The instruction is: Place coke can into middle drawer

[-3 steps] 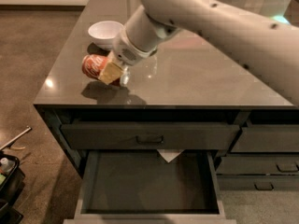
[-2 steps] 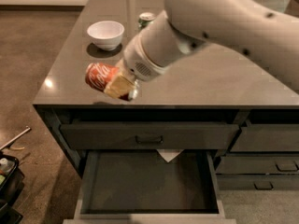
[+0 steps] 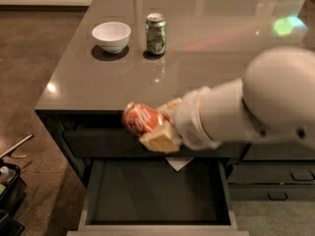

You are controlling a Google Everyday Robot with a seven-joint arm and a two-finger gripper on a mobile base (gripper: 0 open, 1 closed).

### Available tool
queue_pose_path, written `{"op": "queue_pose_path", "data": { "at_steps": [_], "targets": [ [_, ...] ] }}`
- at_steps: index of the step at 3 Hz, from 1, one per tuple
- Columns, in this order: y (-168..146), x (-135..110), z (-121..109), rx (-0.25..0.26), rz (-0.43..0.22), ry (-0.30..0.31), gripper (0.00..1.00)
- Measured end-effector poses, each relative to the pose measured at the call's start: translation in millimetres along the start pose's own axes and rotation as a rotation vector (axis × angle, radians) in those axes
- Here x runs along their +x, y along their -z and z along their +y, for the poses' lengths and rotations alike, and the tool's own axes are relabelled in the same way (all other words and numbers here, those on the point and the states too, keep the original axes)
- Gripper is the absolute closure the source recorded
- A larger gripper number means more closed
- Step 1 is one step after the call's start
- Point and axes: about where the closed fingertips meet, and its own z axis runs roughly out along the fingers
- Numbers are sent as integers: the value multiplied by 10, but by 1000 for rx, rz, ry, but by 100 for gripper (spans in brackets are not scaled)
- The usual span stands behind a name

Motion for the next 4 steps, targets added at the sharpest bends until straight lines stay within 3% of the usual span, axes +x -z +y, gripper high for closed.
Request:
{"op": "queue_pose_path", "data": {
  "at_steps": [1, 2, 3, 4],
  "targets": [
    [-71, 807, -94, 88, -50, -193, 100],
    [-22, 933, -128, 119, -71, -258, 100],
    [-76, 982, -106, 115, -68, -264, 100],
    [-386, 1404, -8, 87, -103, -350, 100]
  ]
}}
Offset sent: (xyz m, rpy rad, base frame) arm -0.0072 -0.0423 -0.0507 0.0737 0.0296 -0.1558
